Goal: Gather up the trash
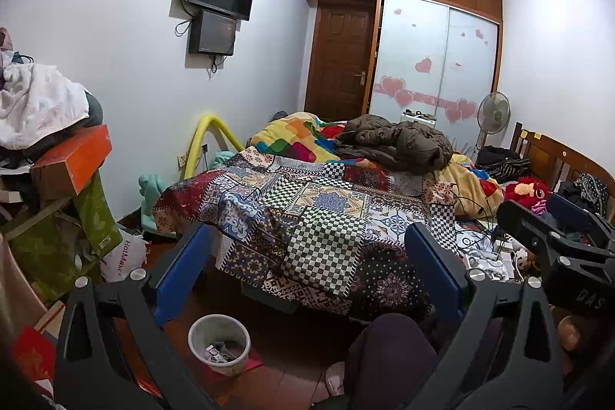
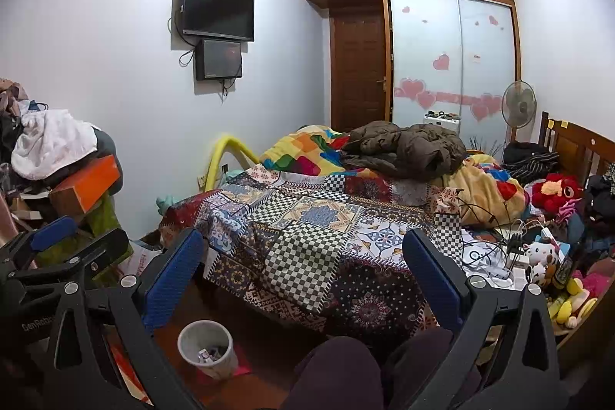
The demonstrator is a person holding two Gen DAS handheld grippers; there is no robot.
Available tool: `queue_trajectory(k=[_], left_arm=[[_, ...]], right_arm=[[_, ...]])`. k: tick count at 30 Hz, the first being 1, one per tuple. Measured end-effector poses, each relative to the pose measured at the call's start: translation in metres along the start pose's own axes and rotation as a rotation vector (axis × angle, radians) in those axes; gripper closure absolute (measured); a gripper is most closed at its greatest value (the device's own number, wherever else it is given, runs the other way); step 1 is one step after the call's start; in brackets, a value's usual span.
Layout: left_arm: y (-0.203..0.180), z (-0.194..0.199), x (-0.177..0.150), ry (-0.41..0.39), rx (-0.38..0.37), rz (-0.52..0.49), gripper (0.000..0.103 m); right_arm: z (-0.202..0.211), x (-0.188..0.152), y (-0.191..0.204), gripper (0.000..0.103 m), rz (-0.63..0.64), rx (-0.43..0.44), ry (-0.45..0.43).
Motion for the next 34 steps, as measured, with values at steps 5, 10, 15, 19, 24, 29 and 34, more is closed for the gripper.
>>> queue_trajectory(k=[5,10,15,19,24,29,34], left_arm=[[0.001,0.000,0.000,-0.001,-0.001,0.000,0.002],[-0.002,0.001,-0.002,-0.007,-0.004,-0.003,0.002],[-0.009,0.005,-0.004,-0.026,0.001,-0.010,0.002],[-0.014,0.006,-0.004,-0.029,-0.006,-0.013,0.002],[-0.016,0.006,-0.003,-0.031,-0.006,-0.013,0.002],[-0.017,0.007,-0.005,-0.028,-0.004,-0.007,0.002],[-0.016,0.005,-0.004,-0.025,-0.006,-0.009,0.002]], right_arm=[[0.000,0.000,0.000,0.000,0.000,-0.001,-0.001],[0.000,0.000,0.000,0.000,0.001,0.000,0.000],[0.000,0.000,-0.001,0.000,0.000,0.002,0.002],[0.000,-0.001,-0.001,0.000,0.000,0.003,0.002],[0.000,-0.002,-0.002,0.000,0.002,0.002,0.000],[0.000,-0.002,-0.002,0.000,0.003,0.003,0.000],[0.001,-0.002,-0.001,0.000,0.004,0.004,0.001]])
Point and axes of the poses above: each gripper's, at about its wrist camera, not at the fingertips, and z roughly against the way its jaws point, y to its left, x to its top, the point moved 3 cm from there along -z, roughly the way its jaws point
